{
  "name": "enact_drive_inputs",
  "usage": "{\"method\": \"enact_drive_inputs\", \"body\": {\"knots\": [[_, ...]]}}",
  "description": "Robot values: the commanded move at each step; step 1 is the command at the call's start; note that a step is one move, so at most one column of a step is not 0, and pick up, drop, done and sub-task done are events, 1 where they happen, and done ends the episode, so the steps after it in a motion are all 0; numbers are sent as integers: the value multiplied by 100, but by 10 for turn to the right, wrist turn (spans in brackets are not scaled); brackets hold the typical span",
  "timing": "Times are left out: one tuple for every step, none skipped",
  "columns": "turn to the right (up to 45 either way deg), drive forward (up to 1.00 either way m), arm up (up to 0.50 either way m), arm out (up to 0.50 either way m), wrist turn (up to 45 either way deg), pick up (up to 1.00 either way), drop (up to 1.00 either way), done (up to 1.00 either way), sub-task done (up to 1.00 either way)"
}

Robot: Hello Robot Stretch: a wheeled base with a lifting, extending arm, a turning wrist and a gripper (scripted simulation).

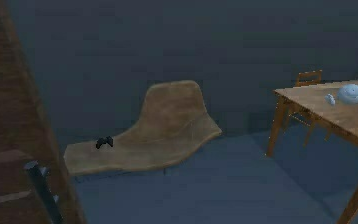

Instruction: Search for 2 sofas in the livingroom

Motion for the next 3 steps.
{"method": "enact_drive_inputs", "body": {"knots": [[0,35,0,0,0,0,0,0,0],[-150,0,0,0,0,0,0,0,0],[0,0,0,0,0,0,0,100,0]]}}
